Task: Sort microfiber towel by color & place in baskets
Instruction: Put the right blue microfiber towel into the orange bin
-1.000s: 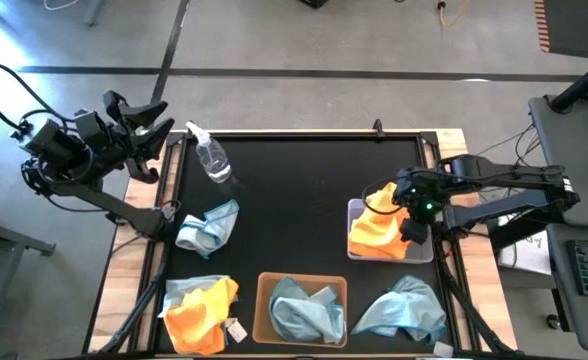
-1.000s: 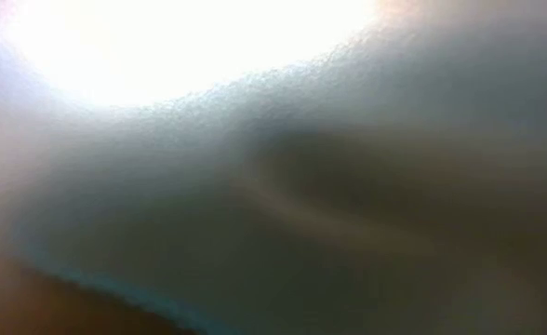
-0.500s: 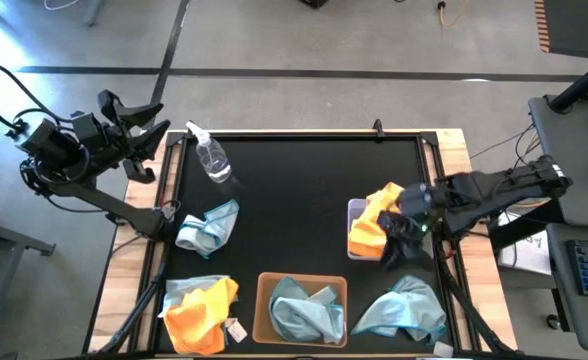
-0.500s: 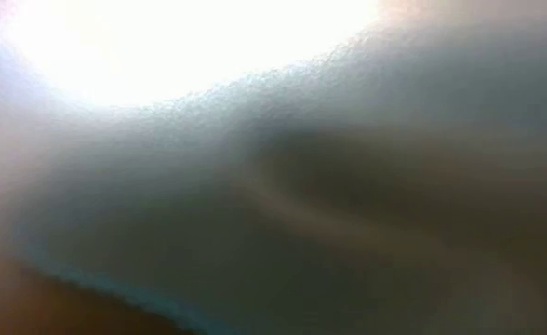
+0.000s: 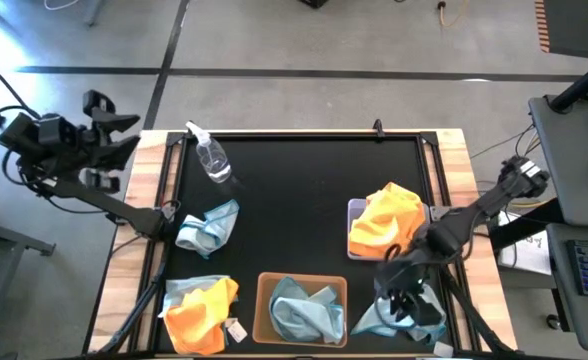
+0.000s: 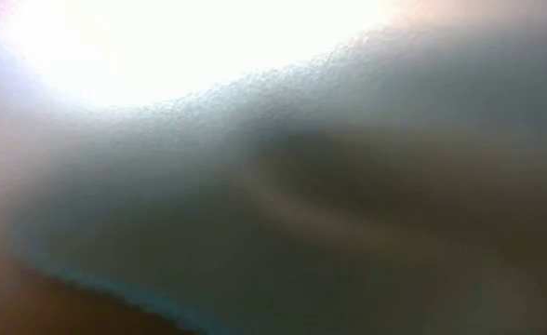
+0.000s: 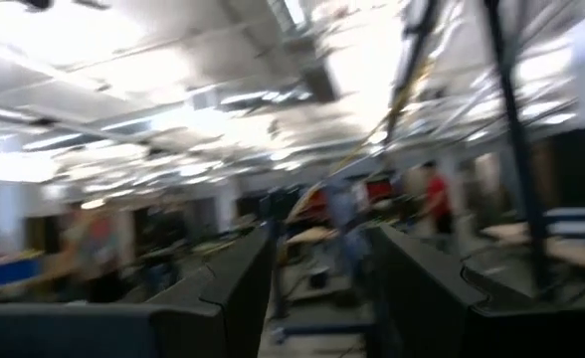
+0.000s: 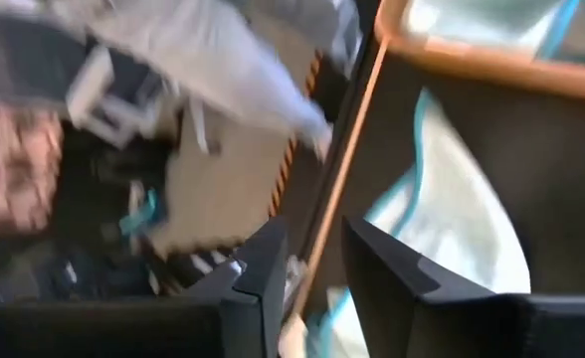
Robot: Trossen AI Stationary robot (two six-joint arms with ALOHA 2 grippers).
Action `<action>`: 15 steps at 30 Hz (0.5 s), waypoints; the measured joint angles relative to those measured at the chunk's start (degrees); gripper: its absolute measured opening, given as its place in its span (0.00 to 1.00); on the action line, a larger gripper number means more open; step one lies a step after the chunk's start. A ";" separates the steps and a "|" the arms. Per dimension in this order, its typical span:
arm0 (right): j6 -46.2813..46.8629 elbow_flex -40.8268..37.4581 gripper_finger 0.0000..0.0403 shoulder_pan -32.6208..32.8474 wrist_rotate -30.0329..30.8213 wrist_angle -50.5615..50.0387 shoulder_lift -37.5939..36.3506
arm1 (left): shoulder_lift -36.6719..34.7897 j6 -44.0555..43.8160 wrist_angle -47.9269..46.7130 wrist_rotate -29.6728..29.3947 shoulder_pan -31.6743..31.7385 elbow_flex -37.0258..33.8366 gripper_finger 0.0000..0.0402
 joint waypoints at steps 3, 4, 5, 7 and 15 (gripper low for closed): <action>-7.84 0.44 0.19 -0.05 -2.16 -4.09 1.57 | -0.15 -3.47 0.58 2.72 0.00 0.00 0.41; -10.18 0.50 0.18 -0.05 -2.15 -6.05 1.69 | -0.14 -4.64 0.57 3.32 0.02 0.00 0.41; -12.42 0.52 0.17 -0.05 -2.16 -8.10 1.83 | -0.01 -5.65 0.58 4.21 0.02 0.00 0.41; -17.31 0.51 0.16 -0.05 -2.20 -11.70 2.02 | 0.50 -7.53 0.70 6.45 0.02 0.00 0.41; -28.50 0.30 0.16 -0.05 -1.11 -20.11 2.66 | 5.72 -9.86 5.06 18.26 0.00 0.00 0.41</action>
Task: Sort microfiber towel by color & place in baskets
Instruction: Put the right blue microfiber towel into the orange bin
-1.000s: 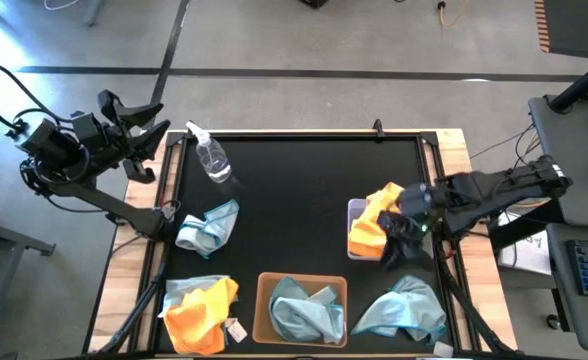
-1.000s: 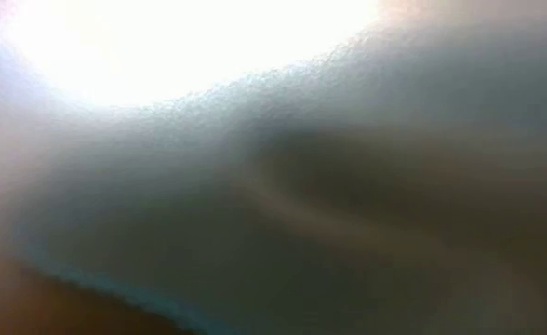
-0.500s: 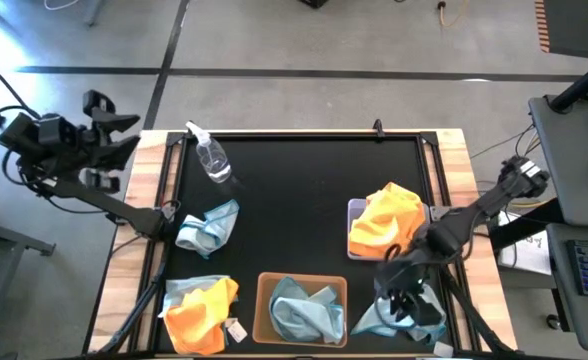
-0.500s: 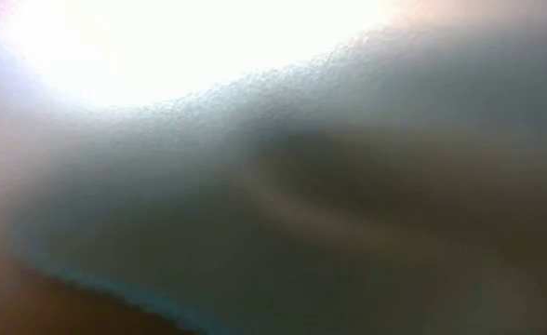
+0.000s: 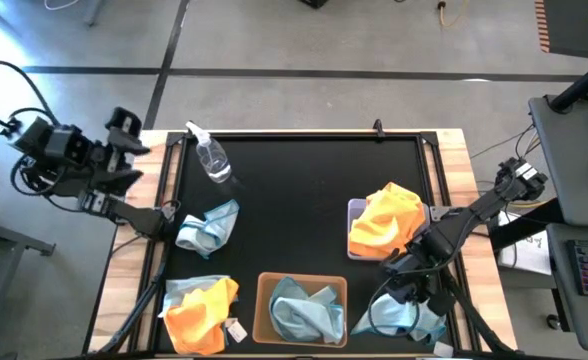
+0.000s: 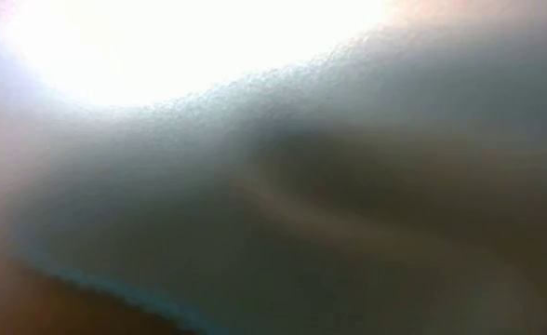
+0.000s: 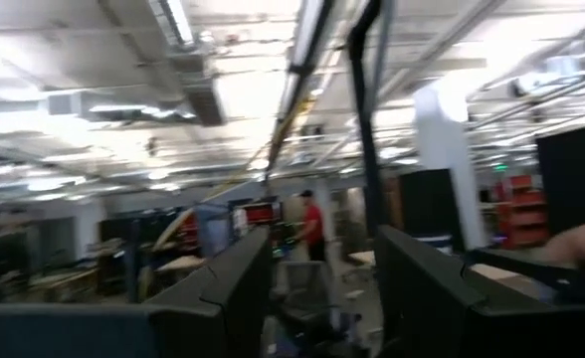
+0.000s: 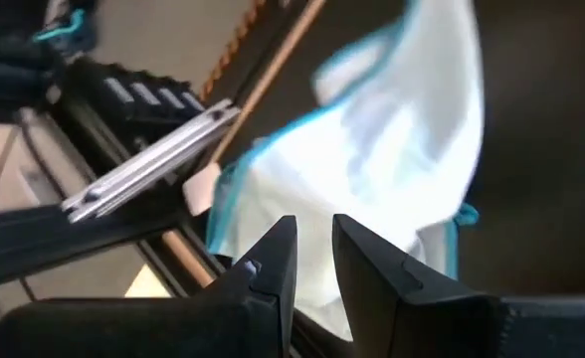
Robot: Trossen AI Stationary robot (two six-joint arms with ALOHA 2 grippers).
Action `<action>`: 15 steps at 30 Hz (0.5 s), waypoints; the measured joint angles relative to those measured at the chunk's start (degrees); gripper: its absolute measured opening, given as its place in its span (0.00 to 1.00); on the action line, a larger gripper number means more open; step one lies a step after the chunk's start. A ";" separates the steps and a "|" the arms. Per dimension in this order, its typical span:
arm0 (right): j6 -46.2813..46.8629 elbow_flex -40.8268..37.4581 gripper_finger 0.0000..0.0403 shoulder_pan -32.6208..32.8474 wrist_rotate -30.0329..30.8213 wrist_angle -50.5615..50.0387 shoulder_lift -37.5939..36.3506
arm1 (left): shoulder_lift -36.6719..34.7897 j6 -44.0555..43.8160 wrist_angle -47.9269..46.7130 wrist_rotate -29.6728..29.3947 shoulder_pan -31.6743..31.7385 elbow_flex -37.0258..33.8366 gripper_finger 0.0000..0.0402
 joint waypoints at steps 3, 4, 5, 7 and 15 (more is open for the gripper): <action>8.01 -0.30 0.16 0.00 4.38 0.11 0.00 | 2.44 0.08 2.51 1.35 0.00 0.00 0.41; 10.57 -0.54 0.16 -0.01 5.65 0.04 0.00 | 3.19 0.11 3.14 1.36 0.00 0.00 0.41; 11.93 -0.79 0.16 -0.03 6.28 0.03 0.09 | 3.78 0.13 3.69 1.36 0.00 0.00 0.41; 11.26 -1.06 0.16 -0.04 6.44 0.51 0.49 | 5.02 0.13 4.33 1.36 0.00 0.00 0.41; 9.82 -3.59 0.16 -0.04 6.84 2.55 4.14 | 9.06 -0.99 7.21 1.36 0.00 0.00 0.41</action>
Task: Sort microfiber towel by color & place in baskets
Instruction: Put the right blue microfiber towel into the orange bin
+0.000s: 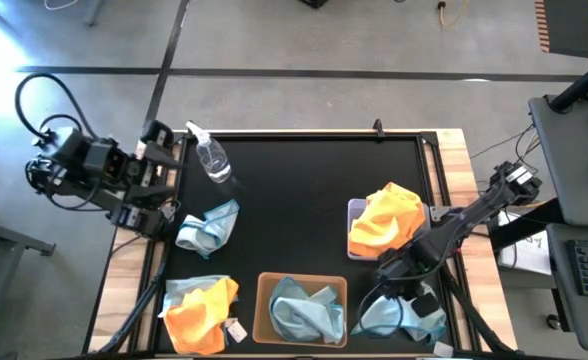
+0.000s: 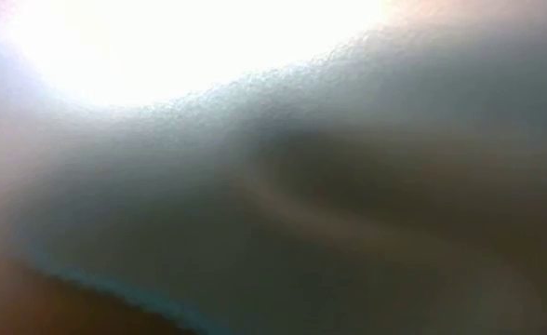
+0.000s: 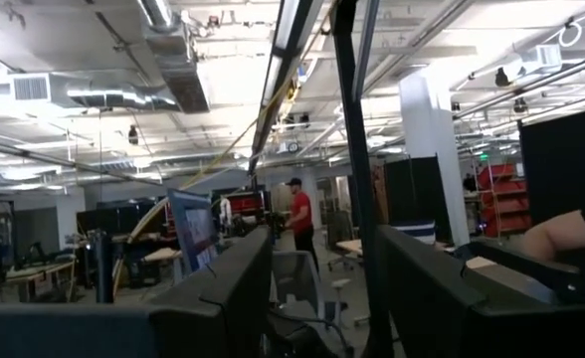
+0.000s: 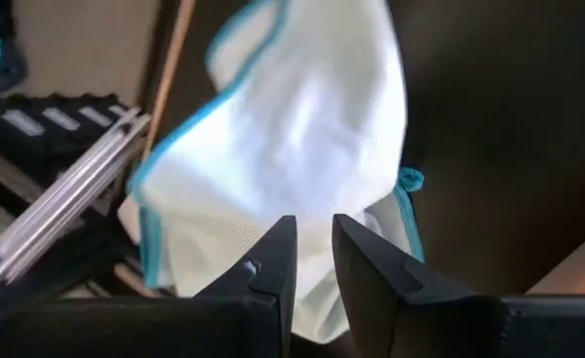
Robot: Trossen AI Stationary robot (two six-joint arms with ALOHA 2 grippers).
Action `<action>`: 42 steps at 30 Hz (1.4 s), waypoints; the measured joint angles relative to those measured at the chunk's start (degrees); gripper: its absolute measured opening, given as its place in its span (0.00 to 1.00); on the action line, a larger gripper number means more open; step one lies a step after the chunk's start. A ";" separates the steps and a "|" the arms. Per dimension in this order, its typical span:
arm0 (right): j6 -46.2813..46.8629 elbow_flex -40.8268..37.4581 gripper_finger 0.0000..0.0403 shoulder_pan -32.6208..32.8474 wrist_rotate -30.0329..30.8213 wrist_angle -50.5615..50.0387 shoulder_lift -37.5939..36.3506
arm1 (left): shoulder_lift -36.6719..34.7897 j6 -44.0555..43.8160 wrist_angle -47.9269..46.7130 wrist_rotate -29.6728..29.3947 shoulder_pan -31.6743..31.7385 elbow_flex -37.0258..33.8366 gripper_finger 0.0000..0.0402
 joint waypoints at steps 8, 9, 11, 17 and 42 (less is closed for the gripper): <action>3.31 -1.16 0.17 0.00 -0.41 0.00 6.38 | 2.93 -0.51 2.33 0.00 0.00 0.00 0.41; 3.34 -1.16 0.18 0.00 -0.44 0.01 7.04 | 3.23 -0.52 2.64 0.00 0.00 0.00 0.41; 3.38 -1.16 0.21 0.00 -0.48 0.01 8.09 | 3.75 -0.50 2.82 0.00 0.00 0.00 0.41; 3.49 -1.16 0.33 0.00 -0.49 -0.01 8.90 | 5.02 -0.52 4.73 0.00 0.00 0.00 0.41; 20.16 8.88 0.40 0.45 4.04 0.62 7.86 | 6.11 -1.07 5.27 -0.11 0.00 0.00 0.41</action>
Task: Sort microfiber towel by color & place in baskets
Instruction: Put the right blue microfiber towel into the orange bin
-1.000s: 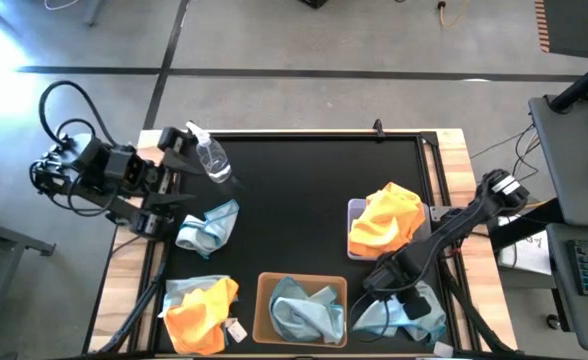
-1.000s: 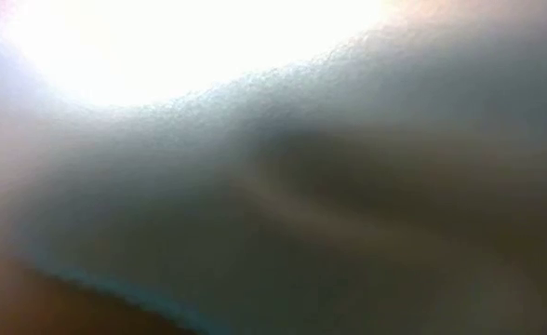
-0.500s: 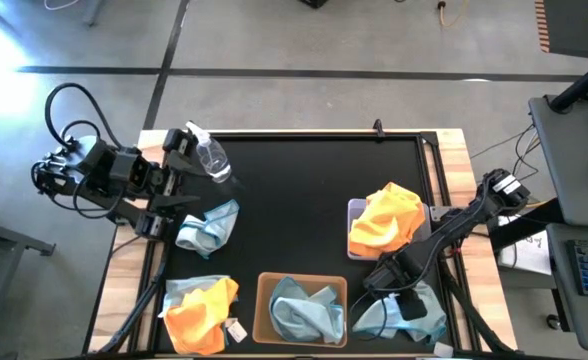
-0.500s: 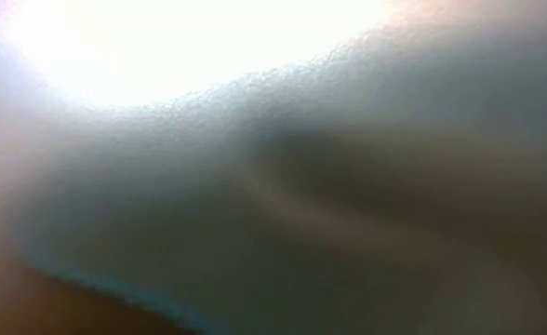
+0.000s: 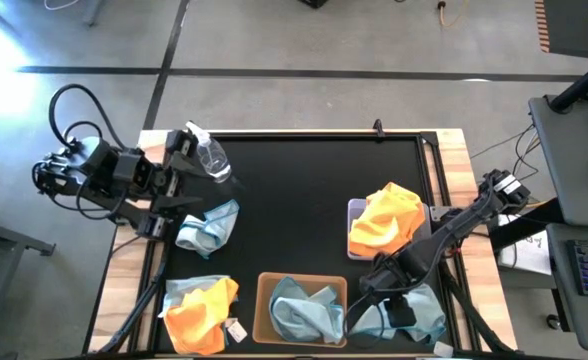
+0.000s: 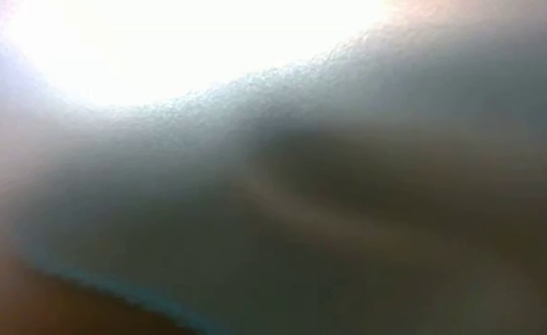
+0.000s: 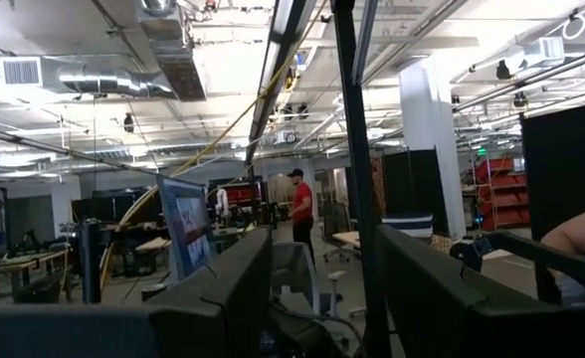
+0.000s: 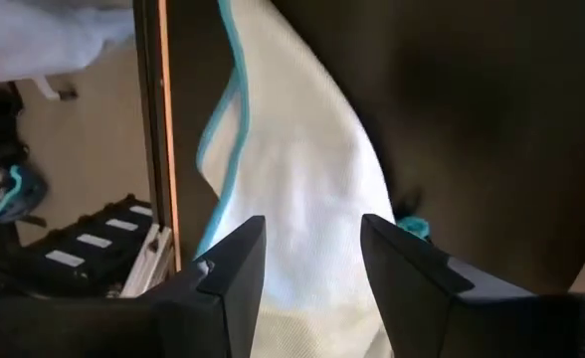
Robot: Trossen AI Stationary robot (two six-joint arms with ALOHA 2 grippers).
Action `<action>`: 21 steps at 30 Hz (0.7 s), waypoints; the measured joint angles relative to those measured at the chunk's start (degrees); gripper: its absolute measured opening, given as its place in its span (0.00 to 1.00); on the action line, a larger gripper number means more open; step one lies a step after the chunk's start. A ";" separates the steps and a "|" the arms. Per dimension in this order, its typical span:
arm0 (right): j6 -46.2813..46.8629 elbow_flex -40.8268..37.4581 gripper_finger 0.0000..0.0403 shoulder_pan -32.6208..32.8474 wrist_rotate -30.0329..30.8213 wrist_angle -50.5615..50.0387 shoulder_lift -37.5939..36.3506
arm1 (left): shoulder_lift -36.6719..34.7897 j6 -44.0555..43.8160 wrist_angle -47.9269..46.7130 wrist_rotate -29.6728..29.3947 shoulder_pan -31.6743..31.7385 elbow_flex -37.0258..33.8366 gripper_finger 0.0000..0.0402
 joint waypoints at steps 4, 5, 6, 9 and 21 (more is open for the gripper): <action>1.24 -1.88 0.40 0.63 -0.06 0.01 0.00 | 0.58 -2.64 -0.02 0.00 0.00 0.00 0.41; 1.91 -2.34 0.40 0.64 -0.08 0.05 0.00 | 0.75 -3.10 -0.02 0.01 0.00 0.00 0.41; 2.36 -2.77 0.40 0.62 -0.04 0.05 0.00 | 0.92 -3.56 -0.02 0.00 0.00 0.00 0.41; 3.84 -4.03 0.41 0.57 -0.05 0.24 0.00 | 1.35 -3.95 -0.07 0.02 -0.04 0.00 0.41; 10.17 -7.22 0.42 3.49 -3.54 1.78 0.00 | 1.61 -3.98 -0.11 0.02 -0.07 0.00 0.41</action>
